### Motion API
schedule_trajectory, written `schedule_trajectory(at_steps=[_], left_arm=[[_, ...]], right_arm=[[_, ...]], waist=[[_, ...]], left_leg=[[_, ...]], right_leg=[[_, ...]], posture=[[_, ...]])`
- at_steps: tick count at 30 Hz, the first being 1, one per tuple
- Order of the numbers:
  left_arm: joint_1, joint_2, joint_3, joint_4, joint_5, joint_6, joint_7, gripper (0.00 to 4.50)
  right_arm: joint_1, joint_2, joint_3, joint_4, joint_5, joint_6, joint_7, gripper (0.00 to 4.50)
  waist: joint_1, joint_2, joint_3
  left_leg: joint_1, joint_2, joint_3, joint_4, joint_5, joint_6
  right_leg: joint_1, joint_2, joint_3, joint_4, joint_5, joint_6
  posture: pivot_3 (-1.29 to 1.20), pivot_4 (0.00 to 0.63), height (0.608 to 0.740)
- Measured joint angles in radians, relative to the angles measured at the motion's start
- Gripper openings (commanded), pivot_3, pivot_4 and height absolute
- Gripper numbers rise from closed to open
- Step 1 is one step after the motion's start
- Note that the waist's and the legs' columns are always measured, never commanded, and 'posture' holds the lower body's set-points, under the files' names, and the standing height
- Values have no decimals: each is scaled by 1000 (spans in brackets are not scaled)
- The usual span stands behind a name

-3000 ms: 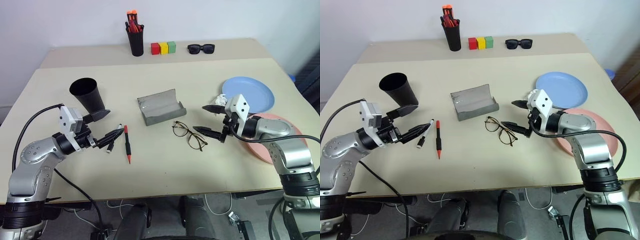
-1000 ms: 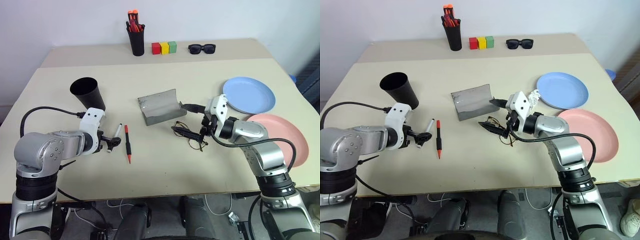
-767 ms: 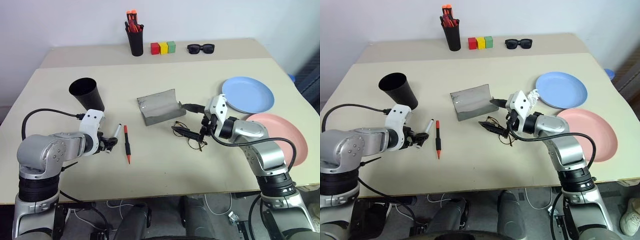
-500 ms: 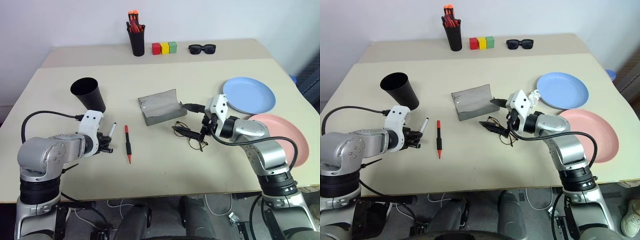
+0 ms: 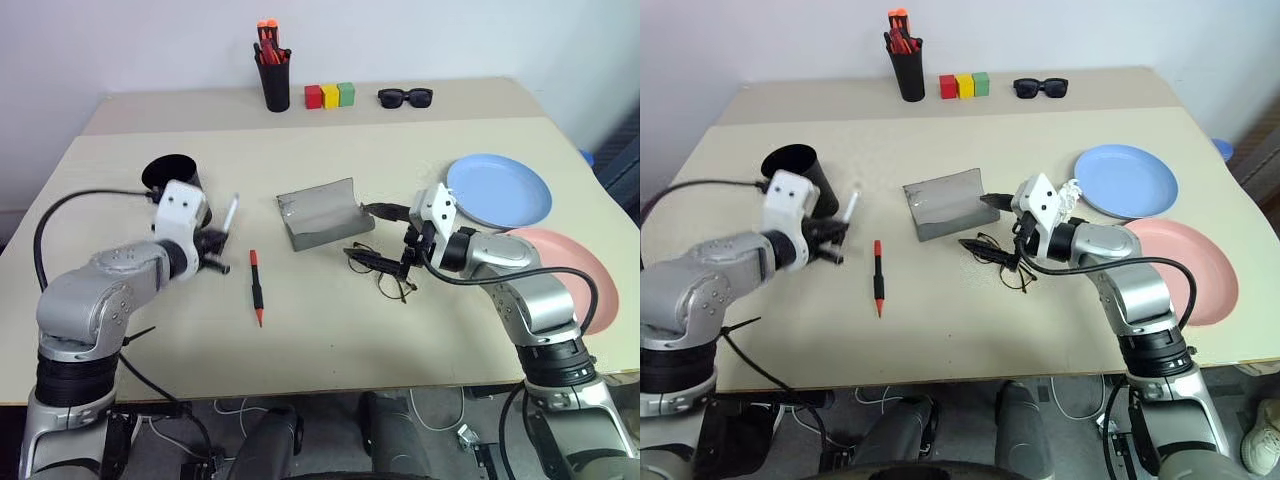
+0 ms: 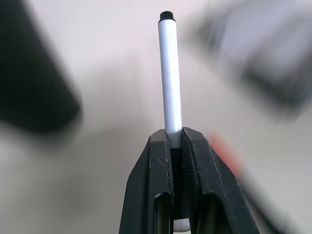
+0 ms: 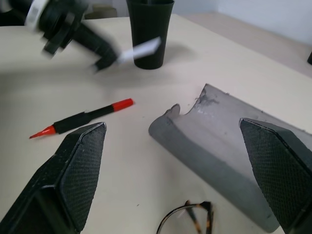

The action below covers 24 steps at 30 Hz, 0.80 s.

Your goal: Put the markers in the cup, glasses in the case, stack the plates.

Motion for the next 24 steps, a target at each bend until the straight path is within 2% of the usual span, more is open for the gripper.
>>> schedule_trajectory(at_steps=[4, 10, 17, 24], left_arm=[[-79, -68, 32, 110, 55, -306, -12, 66], [-217, -49, 116, 379, 175, -681, 29, 66], [-219, -71, 187, 590, 174, -810, 41, 66], [-139, -127, 195, 602, 162, -834, 41, 66]], right_arm=[[-4, 4, 2, 14, -1, -1, -1, 4500], [-18, 6, 2, 31, -2, -12, 2, 4500], [-27, 7, 2, 40, -1, -15, 5, 4500], [-27, 6, 1, 27, 1, 0, -2, 4500]], waist=[[0, 0, 0], [-4, 0, 0], [1, -1, 0], [-3, -1, 0]], left_leg=[[0, 0, 0, 0, 0, 0], [0, 0, 2, 0, 0, 0], [-1, -1, 1, 1, 0, 0], [0, -1, 1, 1, 0, 0]], right_leg=[[0, 0, 0, 0, 0, 0], [0, 0, 0, 0, 0, 0], [0, 0, 0, 0, 0, 0], [0, 0, 0, 0, 0, 0]], posture=[[0, 150, 740], [0, 150, 740], [0, 150, 740], [0, 150, 740]])
